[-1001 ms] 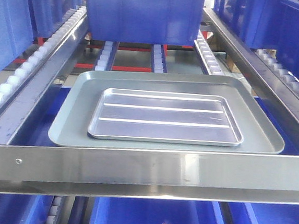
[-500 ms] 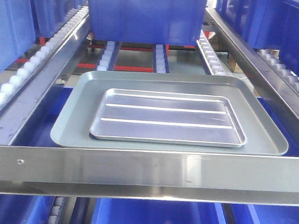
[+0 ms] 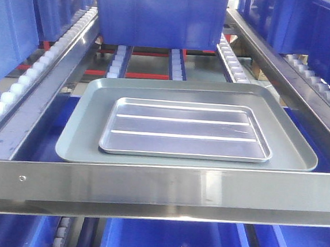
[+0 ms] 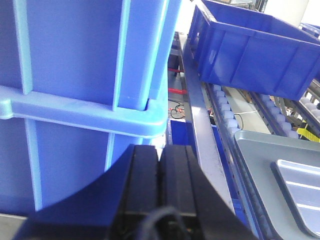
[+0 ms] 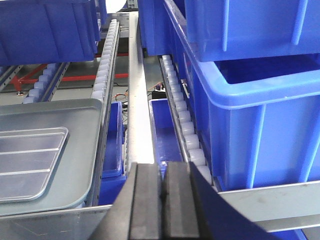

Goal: Grab silver tray and stack on right shelf

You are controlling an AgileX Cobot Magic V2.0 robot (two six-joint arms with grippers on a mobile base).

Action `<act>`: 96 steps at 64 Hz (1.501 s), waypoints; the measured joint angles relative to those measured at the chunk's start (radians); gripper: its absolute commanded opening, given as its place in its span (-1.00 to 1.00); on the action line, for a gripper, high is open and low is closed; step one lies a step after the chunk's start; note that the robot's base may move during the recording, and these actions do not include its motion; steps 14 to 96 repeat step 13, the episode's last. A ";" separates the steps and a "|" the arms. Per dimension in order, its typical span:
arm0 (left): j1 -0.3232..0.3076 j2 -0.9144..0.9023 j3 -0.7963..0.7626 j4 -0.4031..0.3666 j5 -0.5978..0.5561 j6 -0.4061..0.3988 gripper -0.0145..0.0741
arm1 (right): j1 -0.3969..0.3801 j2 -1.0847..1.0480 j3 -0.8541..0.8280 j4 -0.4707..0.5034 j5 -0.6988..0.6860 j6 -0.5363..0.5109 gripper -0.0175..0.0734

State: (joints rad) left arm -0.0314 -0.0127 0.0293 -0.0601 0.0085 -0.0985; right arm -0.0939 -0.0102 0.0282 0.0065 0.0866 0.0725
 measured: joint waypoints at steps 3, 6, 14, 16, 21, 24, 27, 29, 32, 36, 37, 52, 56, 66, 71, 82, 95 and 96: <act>0.000 0.000 0.000 0.000 0.000 0.000 -0.88 | 0.000 0.000 0.000 0.000 0.000 0.000 -0.49; 0.000 0.000 0.000 0.000 0.000 0.000 -0.88 | 0.000 0.000 0.000 0.000 0.000 0.000 -0.49; 0.000 0.000 0.000 0.000 0.000 0.000 -0.88 | 0.000 0.000 0.000 0.000 0.000 0.000 -0.49; 0.000 0.000 0.000 0.000 0.000 0.000 -0.88 | 0.000 0.000 0.000 0.000 0.000 0.000 -0.49; 0.000 0.000 0.000 0.000 0.000 0.000 -0.88 | 0.000 0.000 0.000 0.000 0.000 0.000 -0.49; 0.000 0.000 0.000 0.000 0.000 0.000 -0.88 | 0.000 0.000 0.000 0.000 0.000 0.000 -0.49; 0.000 0.000 0.000 0.000 0.000 0.000 -0.88 | 0.000 0.000 0.000 0.000 0.000 0.000 -0.49; 0.000 0.000 0.000 0.000 0.000 0.000 -0.88 | 0.000 0.000 0.000 0.000 0.000 0.000 -0.49; 0.000 0.000 0.000 0.000 0.000 0.000 -0.88 | 0.000 0.000 0.000 0.000 0.000 0.000 -0.49; 0.000 0.000 0.000 0.000 0.000 0.000 -0.88 | 0.000 0.000 0.000 0.000 0.000 0.000 -0.49; 0.000 0.000 0.000 0.000 0.000 0.000 -0.88 | 0.000 0.000 0.000 0.000 0.000 0.000 -0.49; 0.000 0.000 0.000 0.000 0.000 0.000 -0.88 | 0.000 0.000 0.000 0.000 0.000 0.000 -0.49; 0.000 0.000 0.000 0.000 0.000 0.000 -0.88 | 0.000 0.000 0.000 0.000 0.000 0.000 -0.49; 0.000 0.000 0.000 0.000 0.000 0.000 -0.88 | 0.000 0.000 0.000 0.000 0.000 0.000 -0.49; 0.000 0.000 0.000 0.000 0.000 0.000 -0.88 | 0.000 0.000 0.000 0.000 0.000 0.000 -0.49; 0.000 0.000 0.000 0.000 0.000 0.000 -0.88 | 0.000 0.000 0.000 0.000 0.000 0.000 -0.49; 0.000 0.000 0.000 0.000 0.000 0.000 -0.88 | 0.000 0.000 0.000 0.000 0.000 0.000 -0.49; 0.000 0.000 0.000 0.000 0.000 0.000 -0.88 | 0.000 0.000 0.000 0.000 0.000 0.000 -0.49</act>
